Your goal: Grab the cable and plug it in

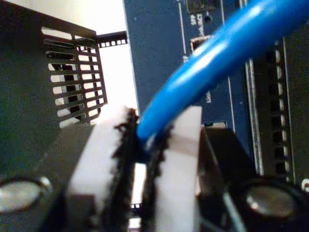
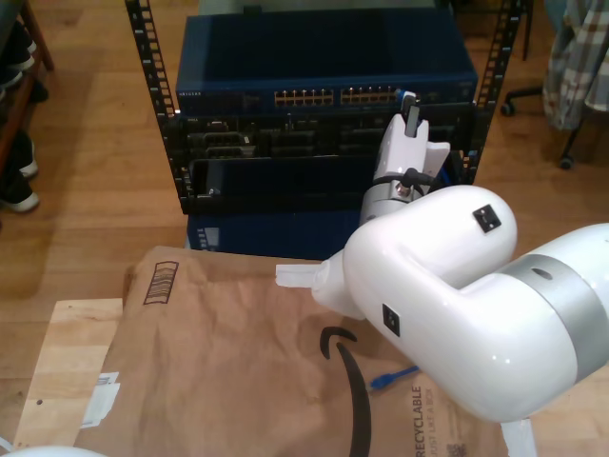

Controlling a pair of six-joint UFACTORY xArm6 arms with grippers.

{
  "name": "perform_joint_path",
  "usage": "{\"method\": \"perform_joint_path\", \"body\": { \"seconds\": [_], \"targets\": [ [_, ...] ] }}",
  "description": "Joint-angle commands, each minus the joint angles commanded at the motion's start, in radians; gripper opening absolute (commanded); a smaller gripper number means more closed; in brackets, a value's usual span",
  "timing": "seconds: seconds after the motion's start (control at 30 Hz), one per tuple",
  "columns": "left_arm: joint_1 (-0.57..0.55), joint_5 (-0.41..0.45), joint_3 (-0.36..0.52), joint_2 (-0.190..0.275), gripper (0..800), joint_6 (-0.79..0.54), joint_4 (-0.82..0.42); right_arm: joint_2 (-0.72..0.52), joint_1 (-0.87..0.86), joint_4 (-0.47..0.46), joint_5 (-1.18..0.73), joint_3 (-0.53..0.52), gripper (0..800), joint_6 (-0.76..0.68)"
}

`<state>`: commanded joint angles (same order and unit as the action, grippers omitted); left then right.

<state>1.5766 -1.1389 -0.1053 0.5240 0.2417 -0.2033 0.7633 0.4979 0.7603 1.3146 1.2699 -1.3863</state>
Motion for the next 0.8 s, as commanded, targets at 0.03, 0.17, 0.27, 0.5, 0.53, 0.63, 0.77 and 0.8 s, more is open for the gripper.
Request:
{"method": "perform_joint_path", "body": {
  "seconds": [0.03,0.17,0.27,0.5,0.53,0.63,0.77,0.8],
  "targets": [
    [0.000,0.000,0.000,0.000,800,0.000,0.000,0.000,0.002,0.000,0.000,0.002,0,0.000],
    [0.000,0.000,0.000,0.000,800,0.000,0.000,0.000,0.002,-0.002,0.000,0.008,0,0.000],
    [0.000,0.000,0.000,0.000,800,0.000,0.000,0.002,0.002,-0.002,0.000,0.009,0,0.000],
    [0.000,0.000,0.000,0.000,799,0.000,0.000,0.006,0.002,-0.002,-0.002,0.018,0,0.000],
    [0.000,0.000,0.000,0.000,800,0.000,0.000,0.009,0.002,-0.005,-0.002,0.021,0,0.000],
    [0.000,0.000,0.000,0.000,800,0.000,0.000,0.015,0.002,-0.005,-0.002,0.026,0,0.000],
    [0.000,0.000,0.000,0.000,800,0.000,0.000,0.017,0.002,-0.005,-0.002,0.025,0,0.000],
    [0.000,0.000,0.000,0.000,800,0.000,0.000,0.017,0.002,-0.005,-0.002,0.025,0,0.000]
  ]
}}
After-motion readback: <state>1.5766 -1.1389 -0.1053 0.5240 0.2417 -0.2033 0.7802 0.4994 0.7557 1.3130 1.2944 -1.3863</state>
